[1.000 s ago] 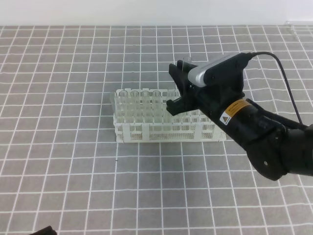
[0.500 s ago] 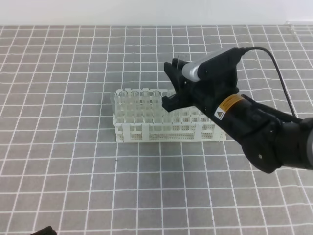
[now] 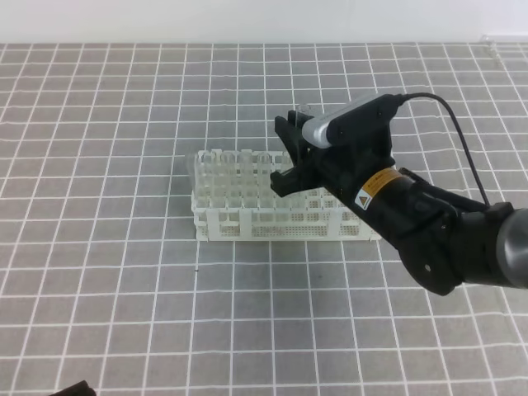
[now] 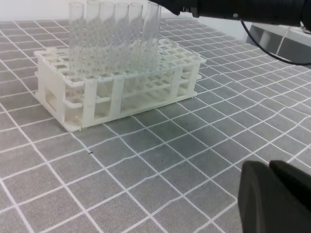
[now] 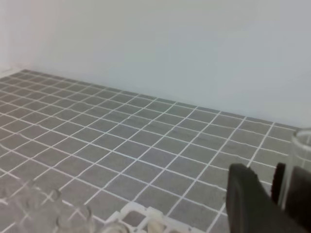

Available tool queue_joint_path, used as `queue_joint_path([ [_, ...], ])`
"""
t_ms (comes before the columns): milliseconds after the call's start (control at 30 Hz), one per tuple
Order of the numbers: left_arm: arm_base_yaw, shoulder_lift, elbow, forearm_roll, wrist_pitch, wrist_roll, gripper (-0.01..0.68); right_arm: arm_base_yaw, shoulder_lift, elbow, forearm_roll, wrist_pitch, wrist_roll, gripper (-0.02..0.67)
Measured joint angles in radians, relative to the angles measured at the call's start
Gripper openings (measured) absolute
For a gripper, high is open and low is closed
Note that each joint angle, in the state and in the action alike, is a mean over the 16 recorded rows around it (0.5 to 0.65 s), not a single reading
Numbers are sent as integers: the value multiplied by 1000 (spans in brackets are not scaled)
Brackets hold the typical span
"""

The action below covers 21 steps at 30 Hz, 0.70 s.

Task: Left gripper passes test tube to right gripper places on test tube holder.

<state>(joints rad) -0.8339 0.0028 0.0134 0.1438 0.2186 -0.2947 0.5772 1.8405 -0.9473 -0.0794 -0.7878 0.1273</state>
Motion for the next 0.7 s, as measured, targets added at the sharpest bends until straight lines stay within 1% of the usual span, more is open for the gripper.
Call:
queue_joint_path([
  [400, -1, -3, -4, -1, 6, 0, 0, 0, 7, -1, 4, -15, -11, 91],
  [500, -1, -4, -6, -1, 8, 0, 0, 0, 7, -1, 10, -16, -13, 111],
  [700, -1, -3, -5, 0, 7, 0, -1, 0, 7, -1, 28, -16, -19, 183],
])
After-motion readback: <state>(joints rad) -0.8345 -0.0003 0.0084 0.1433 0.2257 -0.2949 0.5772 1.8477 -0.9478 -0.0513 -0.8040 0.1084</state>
